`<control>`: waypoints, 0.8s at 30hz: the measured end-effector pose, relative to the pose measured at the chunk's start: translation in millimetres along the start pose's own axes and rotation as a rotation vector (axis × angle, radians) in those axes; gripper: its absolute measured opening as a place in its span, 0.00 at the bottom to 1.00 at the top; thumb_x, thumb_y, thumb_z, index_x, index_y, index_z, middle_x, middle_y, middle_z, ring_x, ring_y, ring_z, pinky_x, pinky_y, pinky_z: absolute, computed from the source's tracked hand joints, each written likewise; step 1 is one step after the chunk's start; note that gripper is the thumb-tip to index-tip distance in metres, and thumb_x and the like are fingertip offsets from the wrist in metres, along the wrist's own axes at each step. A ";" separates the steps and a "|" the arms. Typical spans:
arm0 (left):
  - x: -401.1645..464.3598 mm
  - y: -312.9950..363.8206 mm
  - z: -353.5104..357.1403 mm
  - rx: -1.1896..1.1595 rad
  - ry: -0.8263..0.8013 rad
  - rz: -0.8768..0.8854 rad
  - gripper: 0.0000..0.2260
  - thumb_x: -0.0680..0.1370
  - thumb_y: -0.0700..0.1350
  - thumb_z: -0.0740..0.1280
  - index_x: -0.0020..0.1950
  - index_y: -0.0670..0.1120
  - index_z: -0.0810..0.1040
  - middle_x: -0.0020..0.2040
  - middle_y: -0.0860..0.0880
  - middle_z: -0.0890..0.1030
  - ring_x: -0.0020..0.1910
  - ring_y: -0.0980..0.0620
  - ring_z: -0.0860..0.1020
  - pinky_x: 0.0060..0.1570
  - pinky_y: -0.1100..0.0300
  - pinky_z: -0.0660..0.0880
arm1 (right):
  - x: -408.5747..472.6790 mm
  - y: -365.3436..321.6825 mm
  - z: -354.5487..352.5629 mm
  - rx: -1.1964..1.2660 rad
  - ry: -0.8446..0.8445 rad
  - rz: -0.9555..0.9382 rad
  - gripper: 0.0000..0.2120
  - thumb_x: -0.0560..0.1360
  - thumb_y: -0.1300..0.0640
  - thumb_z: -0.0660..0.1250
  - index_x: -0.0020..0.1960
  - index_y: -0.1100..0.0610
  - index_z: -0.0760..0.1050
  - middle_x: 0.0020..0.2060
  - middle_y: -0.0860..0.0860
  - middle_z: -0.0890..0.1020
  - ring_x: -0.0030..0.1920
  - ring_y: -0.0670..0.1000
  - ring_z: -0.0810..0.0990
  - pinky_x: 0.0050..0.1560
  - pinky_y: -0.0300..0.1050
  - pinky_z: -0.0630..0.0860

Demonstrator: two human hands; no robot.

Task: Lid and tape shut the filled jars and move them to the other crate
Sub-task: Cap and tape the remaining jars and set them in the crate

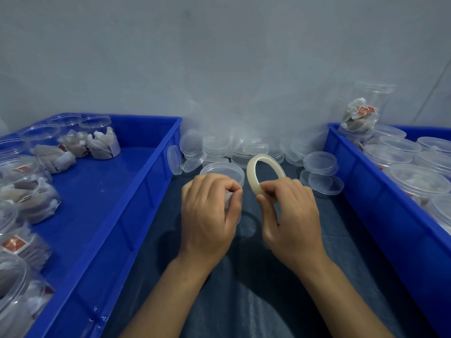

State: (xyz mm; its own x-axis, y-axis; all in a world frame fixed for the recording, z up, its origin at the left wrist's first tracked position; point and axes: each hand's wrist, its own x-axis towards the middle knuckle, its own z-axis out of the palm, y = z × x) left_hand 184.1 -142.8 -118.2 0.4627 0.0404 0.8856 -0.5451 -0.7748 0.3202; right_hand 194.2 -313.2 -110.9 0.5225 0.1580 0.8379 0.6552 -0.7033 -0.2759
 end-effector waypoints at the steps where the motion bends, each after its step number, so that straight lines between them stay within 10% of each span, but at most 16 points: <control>1: -0.5 0.6 0.1 -0.012 0.006 -0.001 0.02 0.83 0.45 0.69 0.54 0.48 0.80 0.52 0.55 0.80 0.51 0.51 0.77 0.53 0.52 0.71 | -0.4 -1.0 0.3 0.006 -0.009 -0.009 0.01 0.80 0.60 0.68 0.50 0.57 0.78 0.42 0.47 0.78 0.41 0.54 0.74 0.45 0.52 0.69; 24: -0.4 -2.3 0.2 0.009 -0.010 0.030 0.05 0.84 0.46 0.70 0.50 0.47 0.81 0.49 0.56 0.81 0.48 0.51 0.77 0.51 0.51 0.71 | 0.6 -5.4 1.8 -0.022 -0.034 -0.038 0.03 0.81 0.59 0.68 0.50 0.58 0.79 0.42 0.48 0.79 0.40 0.52 0.73 0.46 0.47 0.65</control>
State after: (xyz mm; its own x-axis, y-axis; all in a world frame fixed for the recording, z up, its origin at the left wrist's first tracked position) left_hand 185.3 -141.1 -119.4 0.4532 0.0108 0.8914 -0.5528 -0.7810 0.2905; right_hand 192.0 -308.1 -109.8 0.5155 0.2081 0.8312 0.6633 -0.7110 -0.2334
